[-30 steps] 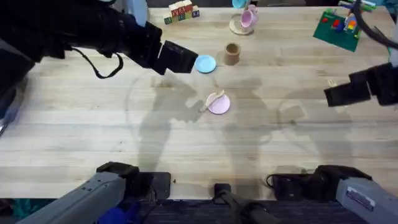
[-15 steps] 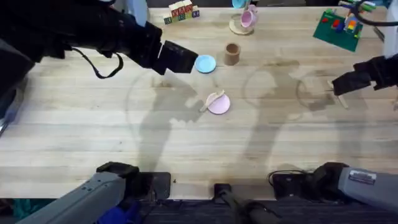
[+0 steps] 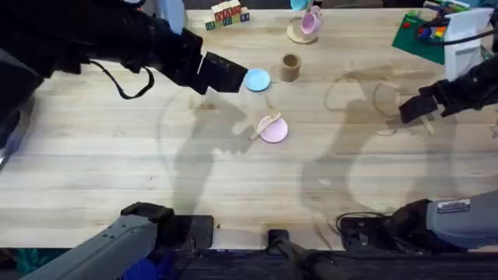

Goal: Pick up a utensil and set it on the pink plate, then put the other utensil in the container.

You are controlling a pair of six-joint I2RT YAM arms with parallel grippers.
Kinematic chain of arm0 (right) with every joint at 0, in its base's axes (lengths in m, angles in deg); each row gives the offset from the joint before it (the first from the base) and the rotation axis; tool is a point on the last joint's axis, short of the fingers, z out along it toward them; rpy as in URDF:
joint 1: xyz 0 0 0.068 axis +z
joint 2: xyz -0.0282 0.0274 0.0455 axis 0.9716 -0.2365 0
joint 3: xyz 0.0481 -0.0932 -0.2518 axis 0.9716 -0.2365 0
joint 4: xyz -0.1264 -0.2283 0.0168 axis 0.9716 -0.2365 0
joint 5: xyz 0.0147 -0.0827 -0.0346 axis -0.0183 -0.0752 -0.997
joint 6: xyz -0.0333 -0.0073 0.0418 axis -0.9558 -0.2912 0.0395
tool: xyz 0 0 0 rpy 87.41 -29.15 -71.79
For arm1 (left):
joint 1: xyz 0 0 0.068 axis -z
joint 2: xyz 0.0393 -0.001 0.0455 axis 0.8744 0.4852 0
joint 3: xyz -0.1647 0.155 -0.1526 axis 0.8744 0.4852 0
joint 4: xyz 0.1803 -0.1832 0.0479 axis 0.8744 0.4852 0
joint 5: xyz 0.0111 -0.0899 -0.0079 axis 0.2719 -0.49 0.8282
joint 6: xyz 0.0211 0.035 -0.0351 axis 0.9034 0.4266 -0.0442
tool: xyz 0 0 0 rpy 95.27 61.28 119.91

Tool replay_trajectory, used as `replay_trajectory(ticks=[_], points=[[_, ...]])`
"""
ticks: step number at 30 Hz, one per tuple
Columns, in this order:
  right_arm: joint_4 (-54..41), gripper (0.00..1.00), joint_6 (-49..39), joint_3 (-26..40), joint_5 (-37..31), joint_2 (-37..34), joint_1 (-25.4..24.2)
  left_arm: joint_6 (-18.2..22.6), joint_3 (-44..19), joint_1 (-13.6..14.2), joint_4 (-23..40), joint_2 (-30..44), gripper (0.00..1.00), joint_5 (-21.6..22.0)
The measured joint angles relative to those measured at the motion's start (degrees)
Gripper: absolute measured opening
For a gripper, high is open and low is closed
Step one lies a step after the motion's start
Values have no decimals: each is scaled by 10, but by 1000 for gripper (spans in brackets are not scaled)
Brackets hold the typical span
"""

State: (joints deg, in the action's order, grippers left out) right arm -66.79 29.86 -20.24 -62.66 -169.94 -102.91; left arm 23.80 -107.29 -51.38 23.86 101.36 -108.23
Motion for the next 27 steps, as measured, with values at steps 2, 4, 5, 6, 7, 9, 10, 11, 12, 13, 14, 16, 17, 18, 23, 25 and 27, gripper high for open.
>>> replay_trajectory(ticks=[2, 4, 5, 6, 7, 9, 10, 11, 12, 13, 14, 16, 17, 18, 23, 25, 27], points=[[12, 996, 0, 0, 0, -13, 0, 0, 0, 0, 0, 0, 995, 0], [25, 996, -1, 0, 0, -23, 0, 0, 0, 0, 0, 0, 995, 0], [31, 996, -2, 0, 0, -27, 0, 0, 0, 0, 0, 0, 995, 0], [36, 995, -3, 0, 1, -29, 0, 0, 0, 0, 0, 0, 995, 0], [39, 996, -5, 0, 3, -32, 0, 0, 0, 0, 0, 0, 995, 0], [45, 996, -10, 0, 7, -35, 0, 0, 0, 0, 0, 0, 995, 0], [46, 996, -12, 0, 11, -36, 0, 0, 0, 0, 0, 0, 995, 0], [47, 996, -13, 0, 14, -38, 0, 0, 0, 0, 0, 0, 995, 0], [48, 996, -14, 0, 16, -39, 0, 0, 0, 0, 0, 0, 995, 0], [48, 996, -15, 0, 17, -42, 0, 0, 0, 0, 0, 0, 995, 0], [48, 996, -15, 0, 17, -45, 0, 0, 0, 0, 0, 0, 995, 0], [48, 996, -16, 0, 19, -53, 0, 0, 0, 0, 0, 0, 995, 0], [48, 996, -17, 0, 20, -57, 0, 0, 0, 0, 0, 0, 995, 0], [48, 995, -17, 0, 21, -62, 0, 0, 0, 0, 0, 0, 995, 0], [48, 995, -17, 2, 21, -65, 0, 0, 0, 0, 0, 0, 995, 0], [47, 995, -17, 3, 21, -66, 0, 0, 0, 0, 0, 0, 995, 0], [46, 995, -17, 4, 21, -68, 0, 0, 0, 0, 0, 0, 995, 0]])
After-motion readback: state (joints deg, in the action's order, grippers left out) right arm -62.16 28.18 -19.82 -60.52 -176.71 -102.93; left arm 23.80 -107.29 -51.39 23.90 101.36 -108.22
